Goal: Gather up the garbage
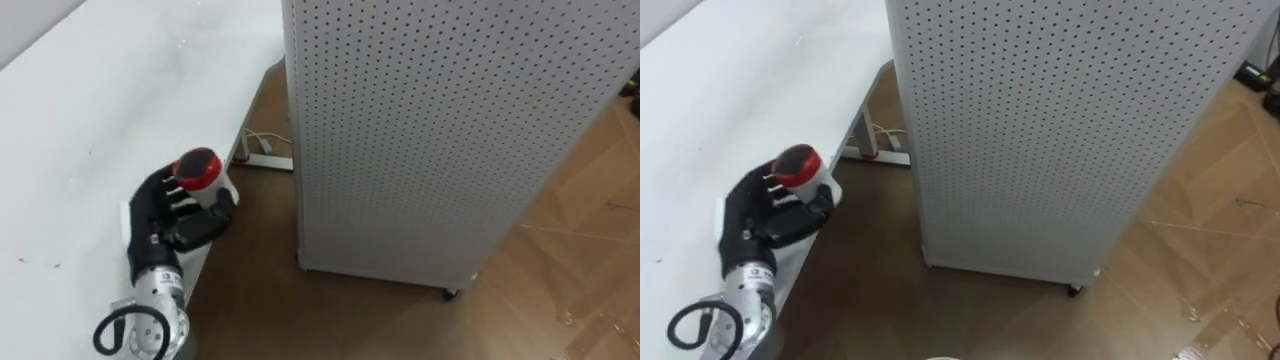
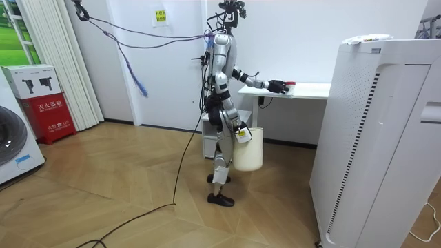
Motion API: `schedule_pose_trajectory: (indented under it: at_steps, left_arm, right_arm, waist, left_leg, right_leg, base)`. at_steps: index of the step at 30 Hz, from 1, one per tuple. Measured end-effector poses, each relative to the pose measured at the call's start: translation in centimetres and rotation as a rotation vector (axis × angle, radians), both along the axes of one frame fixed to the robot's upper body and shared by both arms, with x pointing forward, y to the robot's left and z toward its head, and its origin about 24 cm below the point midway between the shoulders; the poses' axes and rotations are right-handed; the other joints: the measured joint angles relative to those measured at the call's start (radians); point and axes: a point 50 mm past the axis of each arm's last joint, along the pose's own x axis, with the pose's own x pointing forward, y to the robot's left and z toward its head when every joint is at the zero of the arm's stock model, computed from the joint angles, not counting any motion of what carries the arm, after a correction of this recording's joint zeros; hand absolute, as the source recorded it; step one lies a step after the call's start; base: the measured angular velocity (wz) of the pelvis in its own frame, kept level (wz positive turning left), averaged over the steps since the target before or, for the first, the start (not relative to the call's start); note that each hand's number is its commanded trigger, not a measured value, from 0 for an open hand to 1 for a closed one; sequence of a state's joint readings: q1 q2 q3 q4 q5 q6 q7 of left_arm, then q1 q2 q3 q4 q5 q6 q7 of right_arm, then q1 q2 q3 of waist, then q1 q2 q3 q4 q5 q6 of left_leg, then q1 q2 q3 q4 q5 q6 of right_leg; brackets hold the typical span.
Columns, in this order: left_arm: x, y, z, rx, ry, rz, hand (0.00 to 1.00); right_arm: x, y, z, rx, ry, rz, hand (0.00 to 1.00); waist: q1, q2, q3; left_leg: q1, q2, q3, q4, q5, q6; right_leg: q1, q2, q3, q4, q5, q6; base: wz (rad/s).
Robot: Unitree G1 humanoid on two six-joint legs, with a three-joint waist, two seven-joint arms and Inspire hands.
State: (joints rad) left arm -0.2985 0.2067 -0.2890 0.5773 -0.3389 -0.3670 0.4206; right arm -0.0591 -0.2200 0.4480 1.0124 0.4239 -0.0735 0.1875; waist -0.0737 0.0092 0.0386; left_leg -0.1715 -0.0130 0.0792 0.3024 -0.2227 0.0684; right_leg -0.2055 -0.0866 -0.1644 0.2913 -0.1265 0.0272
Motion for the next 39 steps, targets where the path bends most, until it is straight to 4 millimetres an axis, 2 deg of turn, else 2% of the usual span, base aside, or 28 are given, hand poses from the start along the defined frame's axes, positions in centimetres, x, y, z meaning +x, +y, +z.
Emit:
schedule_pose_trajectory:
  at_steps: [4,10,16,23,27,31,35,39]
  left_arm:
    - [-1.2,-1.4,-1.1,0.012,0.046,-0.138,1.00]
    - [-3.1,-5.2,-3.2,0.007,0.162,-0.402,1.00]
    - [-3.9,-7.5,-3.0,-0.005,0.167,-0.631,1.00]
    - [-4.2,-7.9,-3.0,-0.016,0.164,-0.699,1.00]
    - [-4.8,-7.6,-3.6,-0.019,0.190,-0.710,1.00]
    - [-5.7,-7.6,-4.4,-0.001,0.230,-0.750,1.00]
    - [-6.5,-7.3,-5.2,0.004,0.271,-0.761,1.00]
    - [-7.5,-6.9,-6.2,0.007,0.331,-0.783,1.00]
  right_arm:
    - [0.2,-0.4,0.1,0.000,-0.008,-0.010,1.00]
    - [0.5,-0.3,0.2,0.009,-0.018,-0.022,1.00]
    - [0.9,-0.8,0.5,0.001,-0.034,-0.061,1.00]
    - [1.9,-1.1,1.0,0.002,-0.068,-0.089,1.00]
    - [2.6,-1.3,1.4,-0.005,-0.103,-0.095,1.00]
    - [3.1,-1.7,1.8,-0.014,-0.129,-0.091,1.00]
    - [3.0,-1.9,1.8,-0.023,-0.132,-0.094,1.00]
    - [2.9,-2.0,1.7,-0.026,-0.123,-0.096,1.00]
  waist:
    - [-0.001,0.014,-0.0137]
    - [-0.004,0.003,-0.0176]
    - [-0.003,0.000,-0.0169]
    - [-0.002,0.001,-0.0169]
    - [-0.005,0.003,-0.0167]
    - [-0.005,0.015,-0.0157]
    - [-0.006,0.028,-0.0138]
    - [-0.007,0.029,-0.0133]
  left_leg:
    - [0.011,0.000,0.004,-0.012,0.001,-0.001]
    - [0.022,0.002,0.028,-0.011,0.003,-0.001]
    - [0.023,0.003,0.033,-0.013,0.003,-0.001]
    - [0.022,0.006,0.047,-0.012,0.003,-0.002]
    - [0.010,0.006,0.050,-0.011,0.003,-0.002]
    - [0.003,0.006,0.052,-0.013,0.003,-0.002]
    - [0.003,0.006,0.054,-0.018,0.003,-0.002]
    - [-0.001,0.007,0.054,-0.022,0.003,-0.002]
  right_leg:
    - [0.000,0.000,0.000,0.005,0.000,0.000]
    - [0.001,0.001,-0.001,0.006,-0.001,0.001]
    - [-0.002,0.000,-0.003,0.007,0.000,0.001]
    - [-0.012,0.001,-0.002,0.015,0.000,0.000]
    - [-0.025,0.000,-0.003,0.017,0.000,0.000]
    - [-0.035,0.001,0.001,0.019,0.000,0.000]
    - [-0.039,0.001,0.001,0.019,0.000,0.000]
    - [-0.044,0.001,0.001,0.017,0.000,0.000]
  base:
    - [-0.04]
    - [-0.13]
    - [-0.01]
    - [-0.06]
    - [-0.03]
    - [0.00]
    - [0.00]
    - [0.00]
